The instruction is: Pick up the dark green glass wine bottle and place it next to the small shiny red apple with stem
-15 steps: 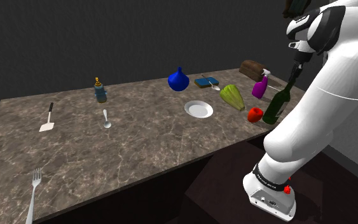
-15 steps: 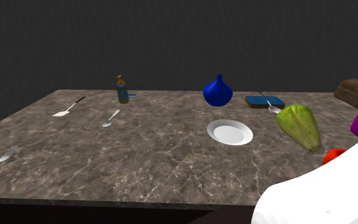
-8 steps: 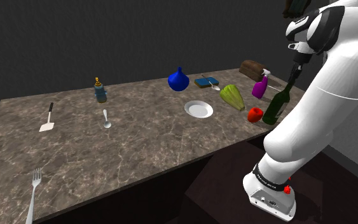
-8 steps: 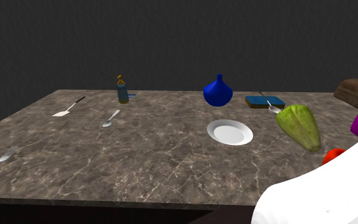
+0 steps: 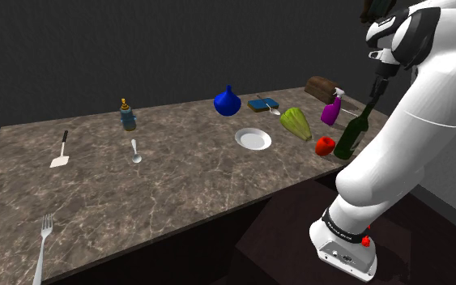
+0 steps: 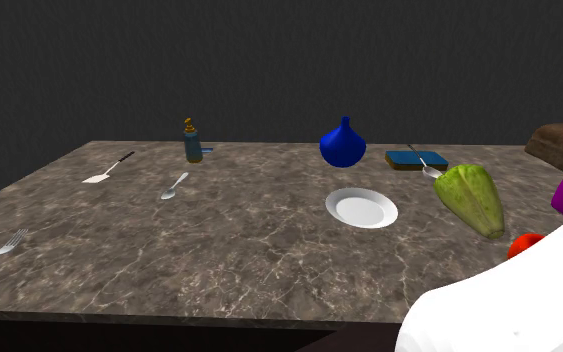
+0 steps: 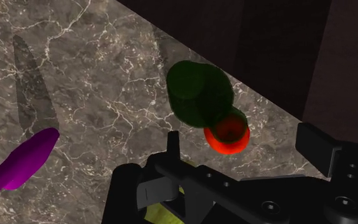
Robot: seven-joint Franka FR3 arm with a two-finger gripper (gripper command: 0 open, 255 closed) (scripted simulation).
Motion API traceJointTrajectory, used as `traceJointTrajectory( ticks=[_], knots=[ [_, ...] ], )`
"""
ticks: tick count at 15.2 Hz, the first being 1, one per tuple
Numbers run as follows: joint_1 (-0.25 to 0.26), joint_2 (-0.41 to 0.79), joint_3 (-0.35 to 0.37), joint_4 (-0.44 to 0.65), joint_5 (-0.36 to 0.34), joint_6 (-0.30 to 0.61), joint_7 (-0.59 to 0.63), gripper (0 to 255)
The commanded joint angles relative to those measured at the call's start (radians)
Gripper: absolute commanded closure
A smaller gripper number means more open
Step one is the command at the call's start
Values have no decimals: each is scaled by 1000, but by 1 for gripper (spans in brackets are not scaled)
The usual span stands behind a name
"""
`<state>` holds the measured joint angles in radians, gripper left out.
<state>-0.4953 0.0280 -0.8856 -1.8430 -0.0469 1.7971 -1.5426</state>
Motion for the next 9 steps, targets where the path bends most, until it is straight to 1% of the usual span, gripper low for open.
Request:
traceJointTrajectory(
  ticks=[1, 2, 9],
  knots=[
    [1, 5, 1, 63, 5, -61, -2, 0],
    [0, 8, 1, 92, 8, -87, -4, 0],
    [0, 8, 1, 92, 8, -87, -4, 0]
  ],
)
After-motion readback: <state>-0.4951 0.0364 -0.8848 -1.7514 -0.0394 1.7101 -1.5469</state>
